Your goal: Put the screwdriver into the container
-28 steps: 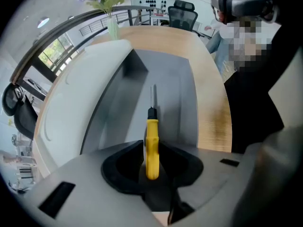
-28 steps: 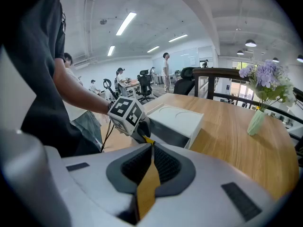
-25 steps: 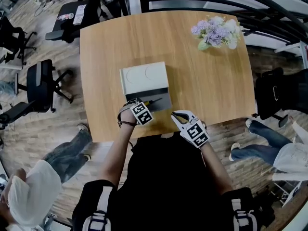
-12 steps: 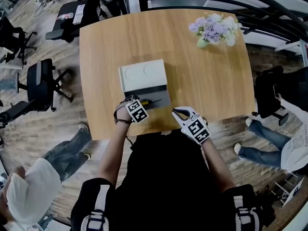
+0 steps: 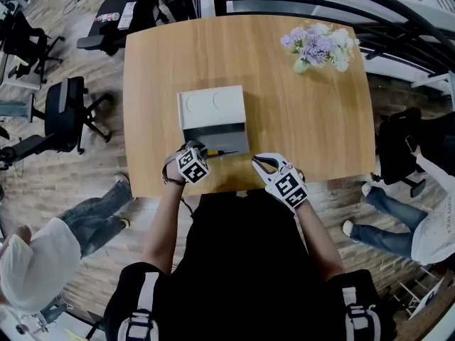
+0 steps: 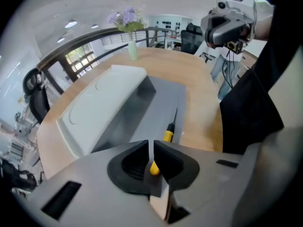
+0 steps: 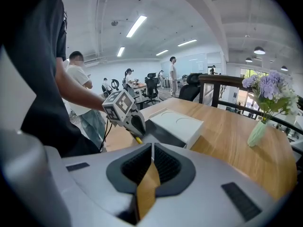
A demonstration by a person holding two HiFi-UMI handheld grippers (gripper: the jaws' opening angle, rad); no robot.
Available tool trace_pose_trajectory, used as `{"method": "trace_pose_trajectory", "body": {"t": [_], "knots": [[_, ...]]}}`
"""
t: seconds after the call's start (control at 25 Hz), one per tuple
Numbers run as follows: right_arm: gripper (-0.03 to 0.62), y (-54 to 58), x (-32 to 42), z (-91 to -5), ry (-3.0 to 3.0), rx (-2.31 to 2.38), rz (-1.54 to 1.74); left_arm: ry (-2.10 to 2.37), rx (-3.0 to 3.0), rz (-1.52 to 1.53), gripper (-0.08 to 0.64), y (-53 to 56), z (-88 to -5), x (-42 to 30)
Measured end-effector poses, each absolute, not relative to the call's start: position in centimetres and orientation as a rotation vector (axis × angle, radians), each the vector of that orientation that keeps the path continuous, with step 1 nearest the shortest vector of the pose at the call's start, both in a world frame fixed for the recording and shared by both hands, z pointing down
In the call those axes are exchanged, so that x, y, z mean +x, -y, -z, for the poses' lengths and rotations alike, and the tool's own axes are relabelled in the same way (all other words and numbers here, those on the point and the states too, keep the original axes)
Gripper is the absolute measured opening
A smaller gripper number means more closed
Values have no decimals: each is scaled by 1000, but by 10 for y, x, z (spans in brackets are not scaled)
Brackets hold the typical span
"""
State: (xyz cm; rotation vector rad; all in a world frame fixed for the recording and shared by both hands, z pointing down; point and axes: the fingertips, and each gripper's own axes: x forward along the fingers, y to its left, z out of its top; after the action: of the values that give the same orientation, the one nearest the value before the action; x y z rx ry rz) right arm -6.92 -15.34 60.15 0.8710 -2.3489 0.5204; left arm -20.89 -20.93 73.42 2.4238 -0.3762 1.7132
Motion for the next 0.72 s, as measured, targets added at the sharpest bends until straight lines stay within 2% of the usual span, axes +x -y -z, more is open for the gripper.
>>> {"method": "trace_pose_trajectory", "body": {"t": [0.2, 0.44, 0.72], "knots": [[32, 157, -62, -592, 2407, 831, -497, 539, 2432, -1456, 26, 205, -708, -203], [32, 162, -57, -578, 2478, 798, -468, 683, 2475, -1089, 23, 196, -654, -182], [32, 166, -53, -570, 2529, 725, -398, 799, 2560, -910, 23, 193, -597, -163]]}}
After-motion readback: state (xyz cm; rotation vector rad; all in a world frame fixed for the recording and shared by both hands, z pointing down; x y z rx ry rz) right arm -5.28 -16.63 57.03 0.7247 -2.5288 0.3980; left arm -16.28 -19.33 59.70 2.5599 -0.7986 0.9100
